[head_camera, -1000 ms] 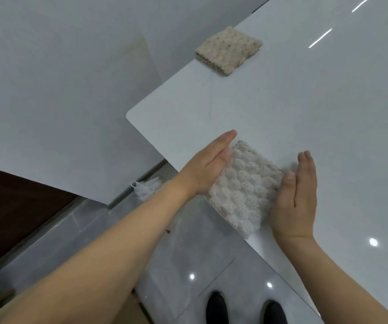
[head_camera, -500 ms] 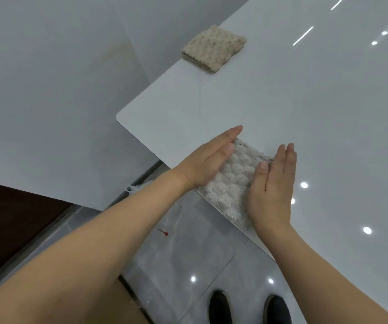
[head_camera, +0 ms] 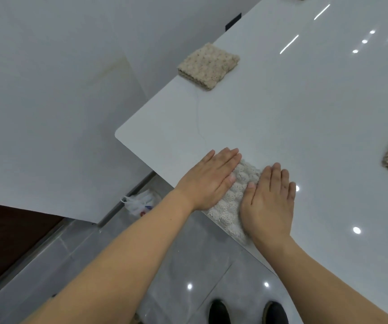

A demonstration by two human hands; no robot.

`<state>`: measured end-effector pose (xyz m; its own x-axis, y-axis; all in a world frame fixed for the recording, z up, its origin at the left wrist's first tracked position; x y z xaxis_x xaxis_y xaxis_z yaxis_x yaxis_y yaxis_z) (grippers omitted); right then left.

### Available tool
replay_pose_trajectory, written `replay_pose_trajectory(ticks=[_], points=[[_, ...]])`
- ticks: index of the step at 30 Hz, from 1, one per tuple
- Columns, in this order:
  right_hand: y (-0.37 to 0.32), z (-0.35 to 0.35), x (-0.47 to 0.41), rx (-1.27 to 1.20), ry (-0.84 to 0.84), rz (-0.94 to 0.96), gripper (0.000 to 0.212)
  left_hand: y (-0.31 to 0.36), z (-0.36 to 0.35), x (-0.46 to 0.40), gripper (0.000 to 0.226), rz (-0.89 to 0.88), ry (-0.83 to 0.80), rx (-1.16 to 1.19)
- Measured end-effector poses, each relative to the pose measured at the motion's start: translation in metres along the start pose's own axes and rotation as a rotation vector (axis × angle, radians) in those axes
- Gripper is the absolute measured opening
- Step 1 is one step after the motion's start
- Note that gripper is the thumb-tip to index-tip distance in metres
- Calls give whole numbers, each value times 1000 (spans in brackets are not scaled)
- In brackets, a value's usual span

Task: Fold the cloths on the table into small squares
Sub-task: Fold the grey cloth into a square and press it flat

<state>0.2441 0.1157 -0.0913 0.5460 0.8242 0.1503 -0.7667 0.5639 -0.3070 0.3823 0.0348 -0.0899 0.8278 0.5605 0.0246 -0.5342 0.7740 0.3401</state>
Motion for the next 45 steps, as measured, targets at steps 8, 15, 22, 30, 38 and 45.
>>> replay_pose_trajectory(ticks=[8, 15, 22, 30, 38, 45], points=[[-29, 35, -85, -79, -49, 160, 58, -30, 31, -15, 58, 193, 121, 64], [-55, 31, -165, 106, -57, 395, 67, -79, 41, -48, 59, 439, 118, -165], [-86, 24, -231, 187, -48, 513, 71, -116, 56, -75, 60, 604, 170, -201], [-134, 28, -306, -32, -140, 569, 57, -156, 73, -105, 61, 741, 362, -72], [-197, 30, -378, -353, -416, 687, 50, -177, 78, -139, 61, 838, 633, 198], [-227, 11, -395, -504, -625, 722, 47, -187, 88, -183, 58, 920, 1019, 568]])
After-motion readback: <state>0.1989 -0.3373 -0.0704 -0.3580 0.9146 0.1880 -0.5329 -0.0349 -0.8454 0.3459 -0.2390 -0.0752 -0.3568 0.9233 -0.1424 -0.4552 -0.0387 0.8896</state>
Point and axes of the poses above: each hand's wrist, its own x-axis away from the middle knuckle, its own z-axis out of the back of the hand, y = z × x, the point moved 2 cm from there along -x, towards the middle knuckle, and after that the axes turned 12 degrees about -z, right-handed, at the moved point
